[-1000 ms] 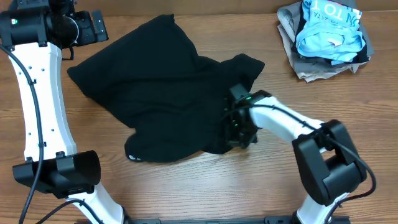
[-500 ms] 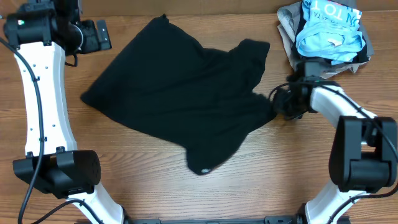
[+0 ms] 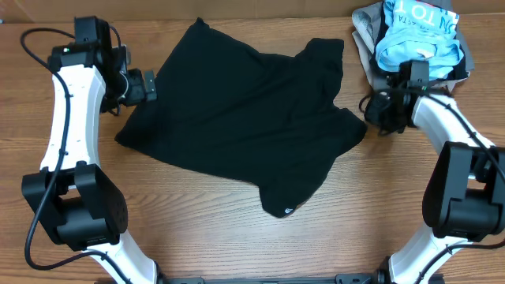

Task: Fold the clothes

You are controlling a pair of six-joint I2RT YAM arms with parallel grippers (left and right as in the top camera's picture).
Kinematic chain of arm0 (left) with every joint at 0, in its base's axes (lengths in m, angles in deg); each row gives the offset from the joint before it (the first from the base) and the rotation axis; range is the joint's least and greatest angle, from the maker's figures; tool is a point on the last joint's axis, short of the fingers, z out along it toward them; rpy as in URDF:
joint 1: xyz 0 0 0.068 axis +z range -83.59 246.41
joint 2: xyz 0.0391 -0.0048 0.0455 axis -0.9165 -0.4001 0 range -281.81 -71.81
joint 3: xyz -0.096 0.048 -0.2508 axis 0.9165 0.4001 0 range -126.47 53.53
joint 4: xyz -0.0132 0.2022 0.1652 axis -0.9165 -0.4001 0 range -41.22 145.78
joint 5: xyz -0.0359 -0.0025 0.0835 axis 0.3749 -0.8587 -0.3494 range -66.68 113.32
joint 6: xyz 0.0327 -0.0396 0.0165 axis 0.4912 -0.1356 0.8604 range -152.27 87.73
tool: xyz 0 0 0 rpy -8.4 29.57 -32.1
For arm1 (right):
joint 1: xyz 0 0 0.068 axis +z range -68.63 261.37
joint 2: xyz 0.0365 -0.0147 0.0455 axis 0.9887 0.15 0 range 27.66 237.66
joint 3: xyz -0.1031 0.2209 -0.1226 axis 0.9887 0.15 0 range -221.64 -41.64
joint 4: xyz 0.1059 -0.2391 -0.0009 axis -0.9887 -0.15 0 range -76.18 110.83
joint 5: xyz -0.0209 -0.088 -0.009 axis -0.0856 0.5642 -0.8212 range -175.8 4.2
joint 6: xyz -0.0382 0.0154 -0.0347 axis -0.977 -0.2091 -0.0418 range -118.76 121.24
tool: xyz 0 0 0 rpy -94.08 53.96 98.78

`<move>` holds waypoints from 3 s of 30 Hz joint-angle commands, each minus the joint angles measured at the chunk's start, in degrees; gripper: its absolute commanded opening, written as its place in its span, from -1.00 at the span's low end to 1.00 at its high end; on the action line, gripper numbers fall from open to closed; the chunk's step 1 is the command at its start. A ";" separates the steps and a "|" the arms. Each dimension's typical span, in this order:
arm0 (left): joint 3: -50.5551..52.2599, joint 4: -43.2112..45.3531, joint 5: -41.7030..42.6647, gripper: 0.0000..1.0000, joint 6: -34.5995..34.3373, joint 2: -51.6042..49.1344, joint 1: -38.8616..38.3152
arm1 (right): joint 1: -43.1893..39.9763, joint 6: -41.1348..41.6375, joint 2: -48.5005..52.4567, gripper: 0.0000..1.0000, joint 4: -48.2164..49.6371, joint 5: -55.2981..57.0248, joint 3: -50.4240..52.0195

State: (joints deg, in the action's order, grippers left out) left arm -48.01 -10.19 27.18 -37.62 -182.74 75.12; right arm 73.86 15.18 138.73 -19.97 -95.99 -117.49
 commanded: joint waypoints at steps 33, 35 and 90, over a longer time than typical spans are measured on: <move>3.08 42.03 9.20 1.00 36.50 -24.06 -12.83 | 1.07 -3.54 -14.62 0.49 -17.88 -6.38 -10.58; 3.08 41.90 7.91 0.99 34.32 -25.03 -12.39 | 1.07 -3.54 -14.62 0.50 -17.86 -6.38 -10.58; 0.44 7.17 5.03 0.99 3.56 4.50 7.13 | 1.18 -3.93 -35.74 1.00 -25.05 -8.90 -15.30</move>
State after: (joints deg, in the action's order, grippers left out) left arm -46.92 -1.97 32.69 -32.59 -191.11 83.58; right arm 74.76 11.53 107.78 -44.06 -102.42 -131.33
